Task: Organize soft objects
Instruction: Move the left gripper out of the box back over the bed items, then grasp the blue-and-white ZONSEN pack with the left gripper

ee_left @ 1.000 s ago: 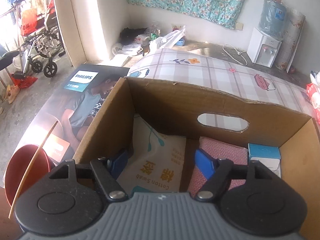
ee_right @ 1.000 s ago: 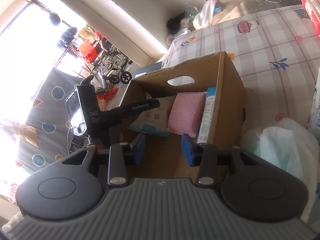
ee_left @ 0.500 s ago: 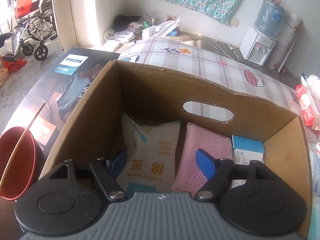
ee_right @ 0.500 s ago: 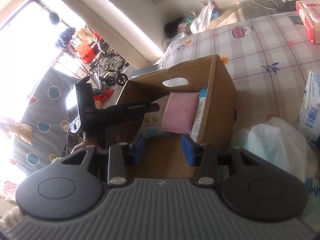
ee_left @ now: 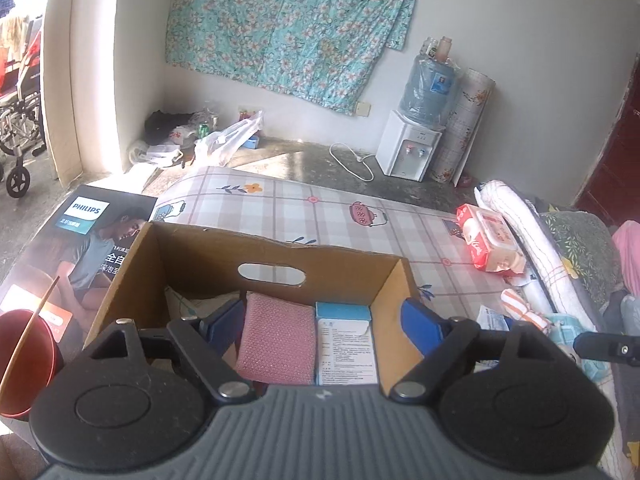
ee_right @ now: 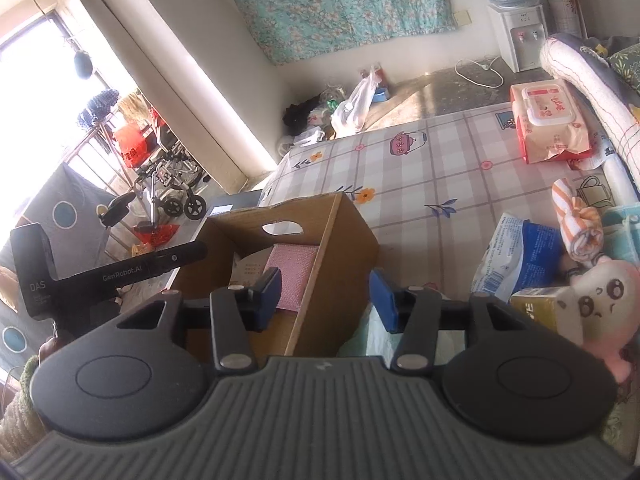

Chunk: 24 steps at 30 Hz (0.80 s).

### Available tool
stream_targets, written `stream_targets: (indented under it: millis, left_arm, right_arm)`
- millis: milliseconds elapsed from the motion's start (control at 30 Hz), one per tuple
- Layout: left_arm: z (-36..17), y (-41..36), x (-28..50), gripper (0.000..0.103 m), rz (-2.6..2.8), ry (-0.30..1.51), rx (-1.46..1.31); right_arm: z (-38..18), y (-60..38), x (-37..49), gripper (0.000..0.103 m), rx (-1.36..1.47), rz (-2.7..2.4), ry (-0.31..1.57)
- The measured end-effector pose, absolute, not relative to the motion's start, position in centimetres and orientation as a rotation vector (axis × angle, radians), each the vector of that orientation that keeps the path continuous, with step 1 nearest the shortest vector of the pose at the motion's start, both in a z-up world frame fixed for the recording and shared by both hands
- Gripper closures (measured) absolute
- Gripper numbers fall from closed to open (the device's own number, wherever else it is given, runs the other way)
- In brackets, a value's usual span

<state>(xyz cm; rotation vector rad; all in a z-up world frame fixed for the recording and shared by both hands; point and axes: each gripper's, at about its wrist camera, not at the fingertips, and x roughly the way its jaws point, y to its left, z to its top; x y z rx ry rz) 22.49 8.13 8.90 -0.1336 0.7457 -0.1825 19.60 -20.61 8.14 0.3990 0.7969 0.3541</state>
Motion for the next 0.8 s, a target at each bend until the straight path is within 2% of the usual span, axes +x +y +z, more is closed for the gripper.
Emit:
stream_targets:
  millis: [267,533,667,800]
  left_arm:
    - [8.6,0.3,21.9,0.017,-0.368,0.774,-0.051]
    - [5.5,-7.7,25.0,0.018,-0.439,0.876,0.051]
    - [2.9,-10.6,27.4,0.026,-0.451,0.974,0.077]
    - [0.5,-12.9,30.0,0.030,-0.465,1.063,0.069]
  right_arm:
    - [7.6,-27.1,18.8,0.053,0.428,0.210,0.825]
    - [3.7,-30.8,24.0,0.049,0.486,0.146,0.952]
    - [1.1,-31.7,27.7,0.049,0.500,0.112,1.031]
    - [-1.0,-32.2,30.5,0.047,0.488,0.093,1.084]
